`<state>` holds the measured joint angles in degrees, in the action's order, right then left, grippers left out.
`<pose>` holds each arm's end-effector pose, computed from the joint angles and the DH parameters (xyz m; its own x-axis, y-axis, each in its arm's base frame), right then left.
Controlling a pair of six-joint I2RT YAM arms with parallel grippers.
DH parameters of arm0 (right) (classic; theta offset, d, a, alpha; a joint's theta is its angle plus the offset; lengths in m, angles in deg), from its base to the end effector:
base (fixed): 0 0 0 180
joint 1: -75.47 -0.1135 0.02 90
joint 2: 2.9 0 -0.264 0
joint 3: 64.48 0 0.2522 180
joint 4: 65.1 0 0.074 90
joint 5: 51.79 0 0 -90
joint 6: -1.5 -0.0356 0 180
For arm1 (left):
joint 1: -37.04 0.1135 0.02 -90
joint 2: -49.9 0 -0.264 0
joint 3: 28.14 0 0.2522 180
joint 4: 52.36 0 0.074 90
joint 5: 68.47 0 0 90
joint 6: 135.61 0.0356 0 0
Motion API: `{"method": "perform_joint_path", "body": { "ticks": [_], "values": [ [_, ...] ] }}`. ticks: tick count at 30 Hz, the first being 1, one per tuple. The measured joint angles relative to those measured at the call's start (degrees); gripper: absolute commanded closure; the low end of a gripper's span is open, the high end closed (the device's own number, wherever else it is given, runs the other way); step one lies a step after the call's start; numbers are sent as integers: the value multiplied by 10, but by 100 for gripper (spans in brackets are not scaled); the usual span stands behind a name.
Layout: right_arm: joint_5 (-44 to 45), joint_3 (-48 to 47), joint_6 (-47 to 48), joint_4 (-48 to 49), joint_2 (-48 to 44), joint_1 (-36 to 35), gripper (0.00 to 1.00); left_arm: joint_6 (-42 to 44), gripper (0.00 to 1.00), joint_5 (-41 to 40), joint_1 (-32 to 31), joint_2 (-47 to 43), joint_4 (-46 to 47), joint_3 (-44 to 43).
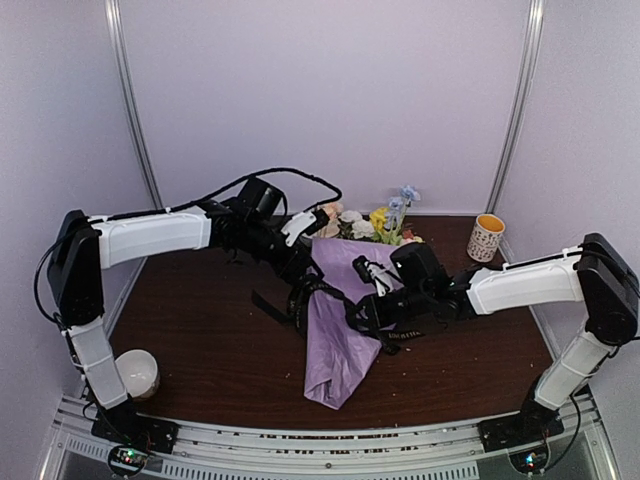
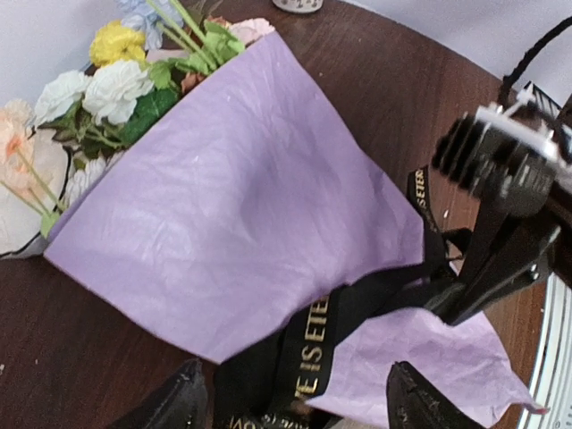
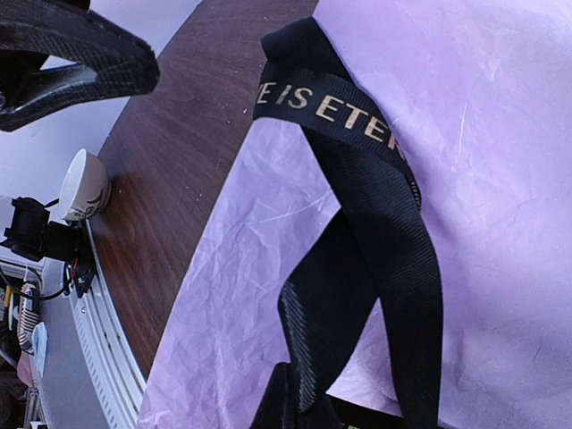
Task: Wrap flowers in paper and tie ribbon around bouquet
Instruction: Cross the ribbon over the folded bouquet, then tie the ribbon around the folded bouquet.
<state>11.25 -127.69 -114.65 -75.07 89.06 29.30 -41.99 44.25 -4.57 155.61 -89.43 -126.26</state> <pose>0.2187 0.2511 0.1899 -0.7802 -0.2455 -0.5754 -0.6062 0.5239 0.5984 0.3030 -0.2875 0.2592 -0.4729 0.4979 -0.7270 0.8495 0.4768 -0.2260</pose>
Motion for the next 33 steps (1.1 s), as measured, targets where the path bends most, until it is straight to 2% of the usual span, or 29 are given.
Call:
{"method": "perform_joint_path", "body": {
  "ticks": [3,5,11,21,24,28,30,33],
  "values": [
    [-12,0,1,-6,0,4,100,42,43,-3,24,-8,-56,6],
    [-14,0,3,-16,-3,7,100,63,46,-14,40,-6,-92,8],
    [-16,0,5,-32,-14,16,100,85,37,-28,73,16,-138,29],
    [-17,-1,5,-43,-15,16,100,80,38,35,72,87,-107,62],
    [-18,-2,5,-45,-15,16,100,73,50,31,71,105,-98,67],
    [-18,-6,5,-48,-15,16,100,67,61,26,71,107,-83,68],
    [-18,-7,5,-49,-17,16,100,62,75,28,71,107,-75,69],
    [-18,-8,5,-53,-24,16,100,59,100,33,71,108,-64,70]
  ]
}}
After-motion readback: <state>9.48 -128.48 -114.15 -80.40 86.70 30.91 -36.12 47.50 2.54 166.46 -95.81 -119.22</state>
